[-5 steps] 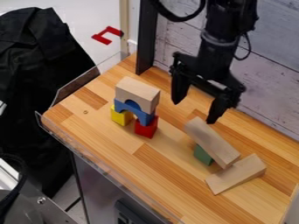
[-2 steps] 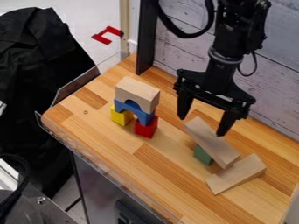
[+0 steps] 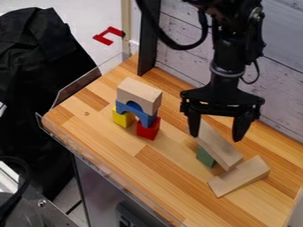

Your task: Put the rectangle block on top of the arch

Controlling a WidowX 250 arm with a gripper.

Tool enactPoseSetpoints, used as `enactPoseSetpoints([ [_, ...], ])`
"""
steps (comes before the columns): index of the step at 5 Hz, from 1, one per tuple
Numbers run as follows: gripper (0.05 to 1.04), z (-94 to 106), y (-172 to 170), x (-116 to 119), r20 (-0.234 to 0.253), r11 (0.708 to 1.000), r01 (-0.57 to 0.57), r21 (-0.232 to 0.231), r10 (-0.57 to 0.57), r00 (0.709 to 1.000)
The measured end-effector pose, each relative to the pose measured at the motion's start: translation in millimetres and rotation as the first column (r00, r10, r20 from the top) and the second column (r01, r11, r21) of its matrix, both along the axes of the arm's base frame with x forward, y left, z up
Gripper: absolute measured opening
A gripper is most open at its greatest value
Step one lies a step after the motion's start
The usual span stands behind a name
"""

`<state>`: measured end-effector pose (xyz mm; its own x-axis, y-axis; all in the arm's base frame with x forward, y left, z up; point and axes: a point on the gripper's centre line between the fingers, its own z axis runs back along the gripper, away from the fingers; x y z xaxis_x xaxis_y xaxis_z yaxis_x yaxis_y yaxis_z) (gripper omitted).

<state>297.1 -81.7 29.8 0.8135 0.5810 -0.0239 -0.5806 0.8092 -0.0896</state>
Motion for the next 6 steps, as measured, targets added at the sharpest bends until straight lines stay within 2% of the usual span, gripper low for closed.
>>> enactPoseSetpoints([
  [1,0.999,-3.6,-3,-2,-0.048,0.966,-0.257,-0.012,0.257,0.965],
  [2,0.999,-2.5,0,1,-0.052,0.868,-0.496,0.035,0.497,0.866],
  [3,0.999,-7.3,-3,5,-0.099,0.824,-0.560,0.084,0.566,0.819],
  [4,0.999,-9.8,-4,10,-0.119,0.811,-0.576,0.109,0.585,0.802],
  [5,0.999,-19.0,-9,12,-0.145,0.810,-0.579,0.097,0.587,0.797],
  [6,0.999,-20.1,-8,8,-0.164,0.814,-0.570,0.116,0.581,0.797],
])
